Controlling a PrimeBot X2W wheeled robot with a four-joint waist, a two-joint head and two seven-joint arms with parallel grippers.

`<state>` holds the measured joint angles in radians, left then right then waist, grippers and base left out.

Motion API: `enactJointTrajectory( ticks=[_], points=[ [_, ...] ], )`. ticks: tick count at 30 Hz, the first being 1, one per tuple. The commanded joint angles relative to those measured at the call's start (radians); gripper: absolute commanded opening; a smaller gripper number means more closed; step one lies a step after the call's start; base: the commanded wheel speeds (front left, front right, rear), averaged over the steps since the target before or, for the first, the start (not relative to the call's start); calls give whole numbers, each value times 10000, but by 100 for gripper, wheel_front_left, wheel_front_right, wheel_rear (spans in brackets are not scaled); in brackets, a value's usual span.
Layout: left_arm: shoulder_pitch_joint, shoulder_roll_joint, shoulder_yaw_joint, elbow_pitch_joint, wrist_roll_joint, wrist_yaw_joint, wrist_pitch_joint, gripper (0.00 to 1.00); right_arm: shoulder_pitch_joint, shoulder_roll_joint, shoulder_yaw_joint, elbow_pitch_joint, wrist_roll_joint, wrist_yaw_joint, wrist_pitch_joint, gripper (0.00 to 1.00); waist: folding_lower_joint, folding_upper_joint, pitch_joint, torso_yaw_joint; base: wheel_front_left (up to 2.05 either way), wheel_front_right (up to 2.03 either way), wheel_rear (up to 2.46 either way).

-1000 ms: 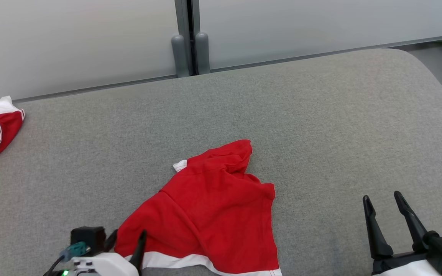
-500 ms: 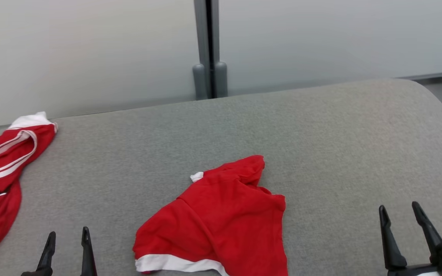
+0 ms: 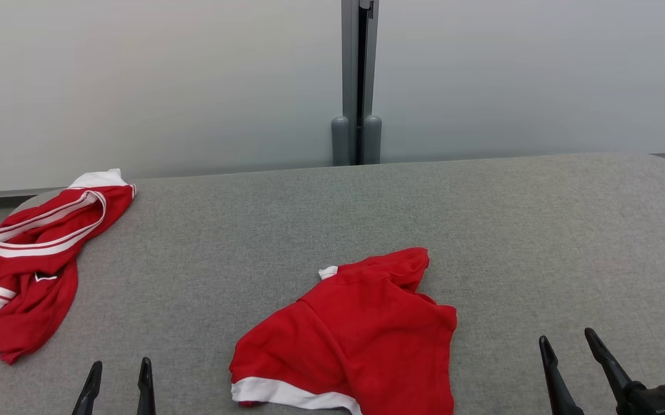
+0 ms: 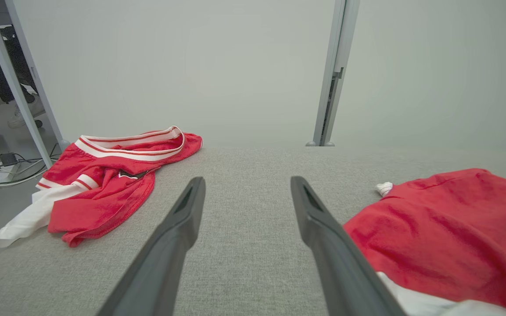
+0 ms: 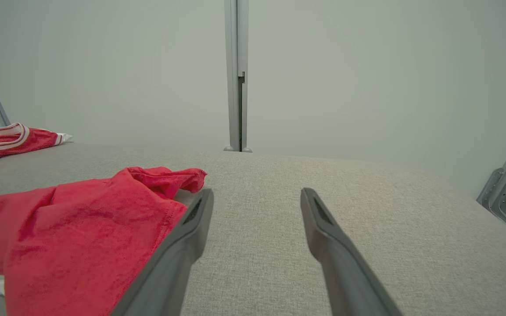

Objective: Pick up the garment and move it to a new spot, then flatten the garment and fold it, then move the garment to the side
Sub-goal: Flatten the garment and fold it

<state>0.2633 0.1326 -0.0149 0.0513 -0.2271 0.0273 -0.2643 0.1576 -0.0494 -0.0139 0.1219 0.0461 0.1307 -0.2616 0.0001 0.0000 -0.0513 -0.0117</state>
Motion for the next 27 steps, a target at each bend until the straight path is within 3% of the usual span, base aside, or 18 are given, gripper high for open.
enactJointTrajectory(
  ticks=[1, 4, 9, 12, 20, 27],
  points=[
    [-9, -82, 148, 47, 141, -164, 1, 100, -7, -37, 22, 40, 171, 1, -53, 100, -1, 0, 16, 15, 0, 0, 0],
    [-66, -250, 367, 132, 357, -453, 1, 100, -176, -32, 160, -123, 449, 1, -53, 100, -1, 0, 47, 8, 0, 0, 0],
    [-38, -359, 61, 772, 377, -883, 123, 100, -466, -295, 1570, 358, 1021, 1, 505, 100, -1, 0, 124, -151, 0, 0, 0],
    [-1, -325, -304, 1007, 301, -1061, 1004, 100, -558, -614, 2579, 481, 1378, -1, 1635, 100, -1, 0, 200, -192, 0, 0, 0],
    [2, -251, -971, 782, 111, -1214, 3271, 100, -272, -1114, 4042, 332, 2294, -1, 3684, 100, -1, 0, 591, -91, 0, 0, 0],
    [-473, -57, -1367, 587, 30, -1330, 3952, 100, -456, -1349, 4577, 36, 2541, -1, 4513, 100, -1, 0, 1179, -122, 0, 0, 0]
  ],
)
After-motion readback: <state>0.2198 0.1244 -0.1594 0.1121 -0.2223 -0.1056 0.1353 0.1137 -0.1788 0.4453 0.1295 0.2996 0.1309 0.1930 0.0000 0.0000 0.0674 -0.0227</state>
